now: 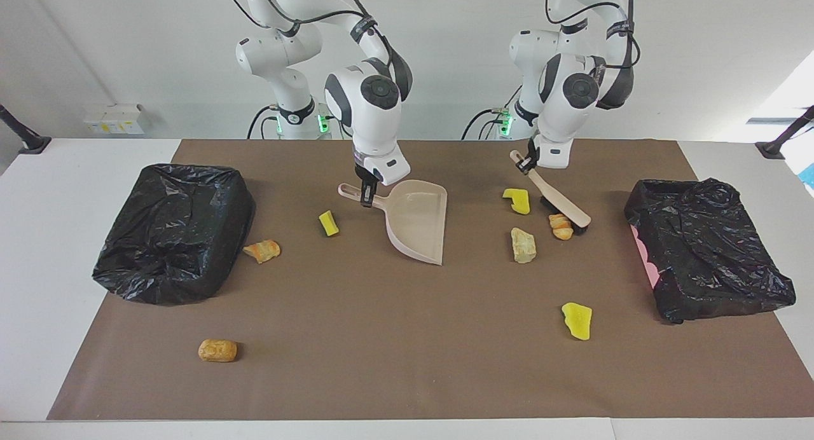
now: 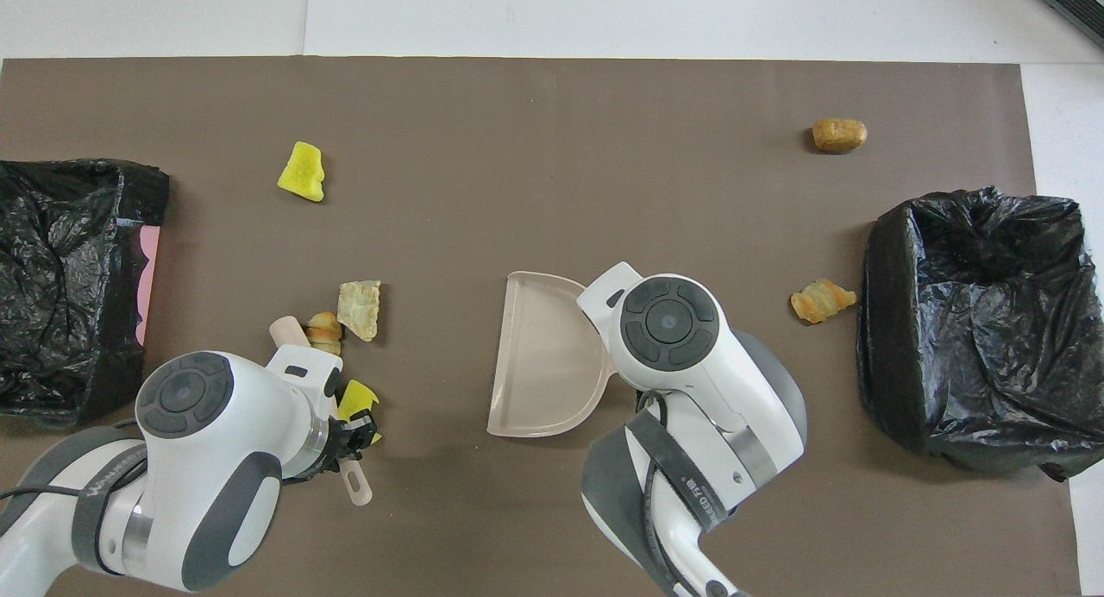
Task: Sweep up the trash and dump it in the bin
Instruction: 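Sweep the sponge pieces and crumbs into the dustpan with the left gripper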
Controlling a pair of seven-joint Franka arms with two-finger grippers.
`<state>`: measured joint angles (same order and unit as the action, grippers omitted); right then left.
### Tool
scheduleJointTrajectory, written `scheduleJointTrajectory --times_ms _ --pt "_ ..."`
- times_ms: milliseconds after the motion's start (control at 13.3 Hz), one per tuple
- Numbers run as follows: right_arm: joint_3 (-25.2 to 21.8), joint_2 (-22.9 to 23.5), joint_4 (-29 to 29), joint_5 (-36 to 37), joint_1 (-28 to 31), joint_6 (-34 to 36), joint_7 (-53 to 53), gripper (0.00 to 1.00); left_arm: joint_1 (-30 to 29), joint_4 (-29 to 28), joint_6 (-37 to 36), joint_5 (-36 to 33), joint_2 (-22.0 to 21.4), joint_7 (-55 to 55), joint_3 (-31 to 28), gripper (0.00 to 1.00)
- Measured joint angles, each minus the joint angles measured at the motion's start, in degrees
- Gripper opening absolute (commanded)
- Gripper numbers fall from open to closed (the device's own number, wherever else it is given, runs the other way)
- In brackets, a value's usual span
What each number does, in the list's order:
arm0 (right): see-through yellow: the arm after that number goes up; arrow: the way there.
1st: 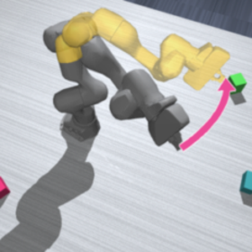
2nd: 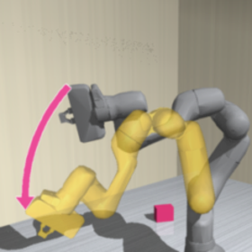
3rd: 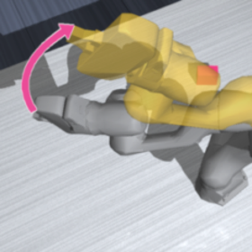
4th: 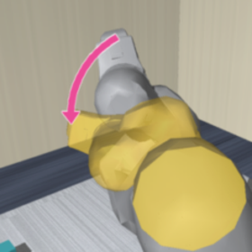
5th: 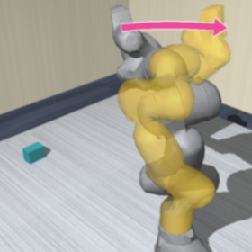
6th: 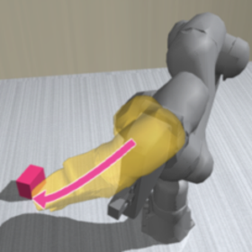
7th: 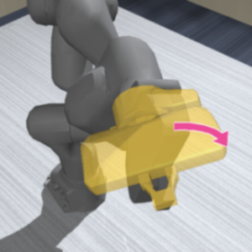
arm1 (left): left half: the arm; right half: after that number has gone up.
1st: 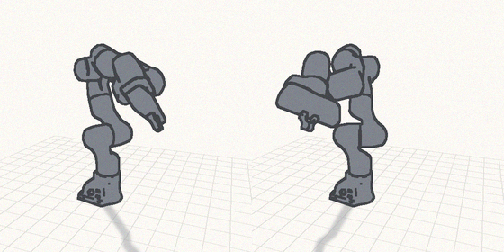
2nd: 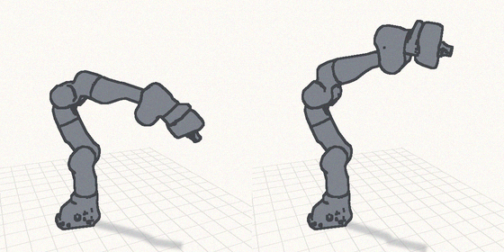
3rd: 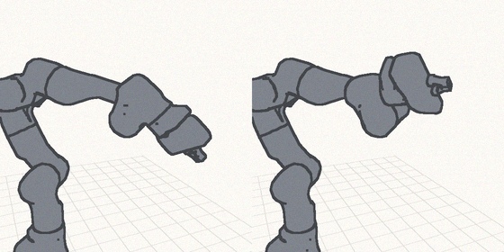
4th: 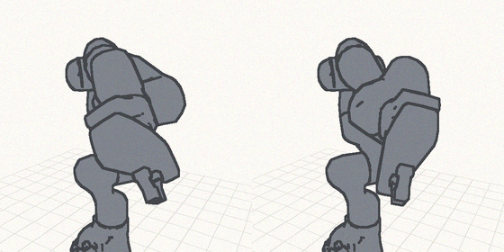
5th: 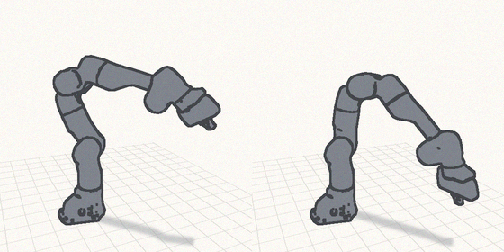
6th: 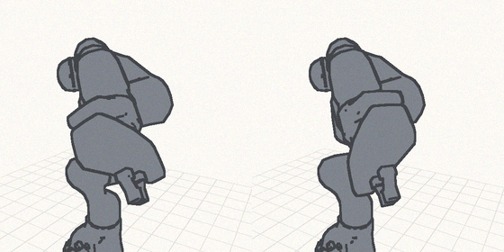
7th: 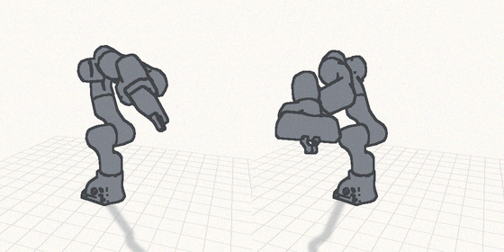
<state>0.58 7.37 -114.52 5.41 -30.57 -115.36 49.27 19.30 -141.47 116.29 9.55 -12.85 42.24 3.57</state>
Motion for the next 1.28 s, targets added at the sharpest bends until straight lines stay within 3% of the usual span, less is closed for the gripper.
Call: scheduleJointTrajectory --times_ms 377,678,1055,1281 --pt "0.0 1.0 -0.5 0.0 0.0 -2.6 5.4 0.0 2.7 8.0 -1.8 2.8 4.9 -5.3 0.0 0.0" --pt "0.0 1.8 -0.5 0.7 0.0 -3.0 11.0 0.0 2.7 13.2 -12.8 2.9 3.6 -0.5 -0.9 0.0" --pt "0.0 1.8 -0.4 1.3 -0.2 -3.0 11.0 0.0 6.0 9.3 -15.0 3.1 -0.4 22.8 -0.1 0.0" --pt "0.0 1.8 -0.4 4.8 -1.3 -3.0 7.5 0.0 11.7 4.8 -9.0 4.5 -0.8 35.1 0.1 0.0"
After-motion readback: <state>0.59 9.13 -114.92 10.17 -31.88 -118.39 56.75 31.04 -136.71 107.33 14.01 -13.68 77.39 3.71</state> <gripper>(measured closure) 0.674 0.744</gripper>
